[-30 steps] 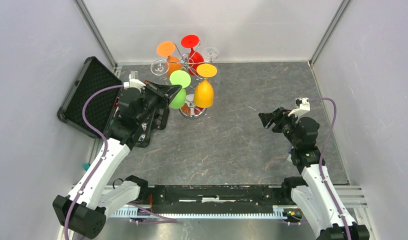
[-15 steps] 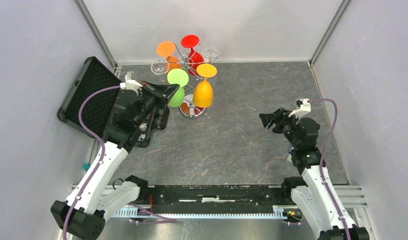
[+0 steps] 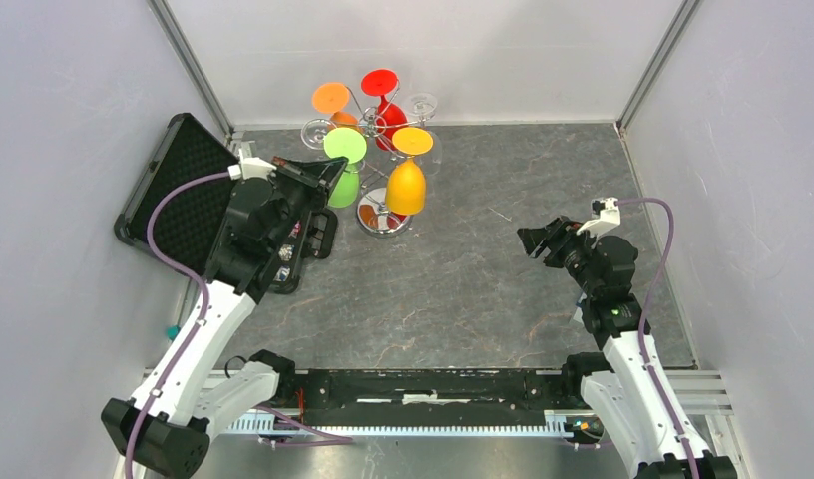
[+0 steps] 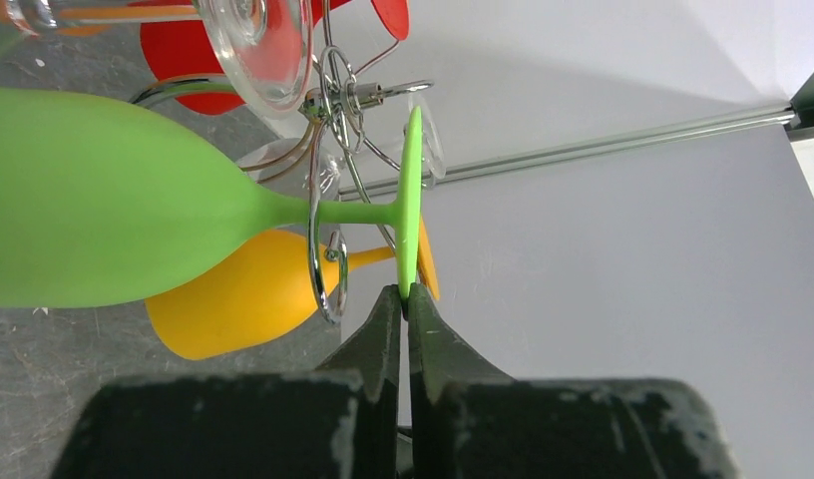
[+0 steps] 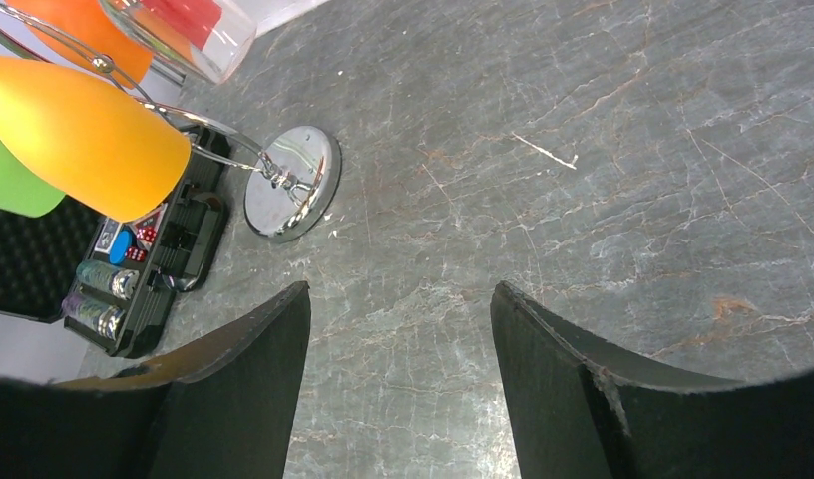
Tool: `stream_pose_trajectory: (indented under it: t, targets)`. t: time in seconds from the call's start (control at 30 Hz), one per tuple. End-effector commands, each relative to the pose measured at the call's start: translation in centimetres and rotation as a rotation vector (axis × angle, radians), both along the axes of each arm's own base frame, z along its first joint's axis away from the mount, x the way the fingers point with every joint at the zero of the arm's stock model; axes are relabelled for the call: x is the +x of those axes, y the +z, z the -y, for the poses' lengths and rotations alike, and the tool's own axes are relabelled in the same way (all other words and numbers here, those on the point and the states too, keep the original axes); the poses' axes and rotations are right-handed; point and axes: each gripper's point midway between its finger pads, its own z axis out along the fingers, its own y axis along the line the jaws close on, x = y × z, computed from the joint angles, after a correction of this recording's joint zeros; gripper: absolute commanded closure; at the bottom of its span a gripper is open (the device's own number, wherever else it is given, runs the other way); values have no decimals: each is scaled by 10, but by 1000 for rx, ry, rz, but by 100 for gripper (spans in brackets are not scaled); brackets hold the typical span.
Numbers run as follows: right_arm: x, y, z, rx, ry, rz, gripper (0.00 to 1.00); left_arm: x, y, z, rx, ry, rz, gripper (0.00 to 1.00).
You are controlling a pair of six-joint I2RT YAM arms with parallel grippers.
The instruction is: Take the wine glass off the wine glass rack
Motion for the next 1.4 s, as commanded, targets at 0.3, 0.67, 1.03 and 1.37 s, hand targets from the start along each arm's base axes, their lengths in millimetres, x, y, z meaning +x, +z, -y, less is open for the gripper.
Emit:
stream_pose_trajectory:
  t: [0.3, 0.67, 1.03, 1.37]
  targets:
    - [-1, 32, -13, 12, 79, 57, 28, 3, 54, 52, -9, -281, 158, 98]
    - [-6, 45, -22, 37, 134, 75, 18, -27, 38, 49, 6, -322, 79, 98]
    - [-14, 43, -32, 89, 188, 65, 12, -47, 25, 44, -8, -341, 34, 98]
    - [-32, 33, -60, 206, 352, 55, 10, -74, 3, 42, -61, -385, -24, 98]
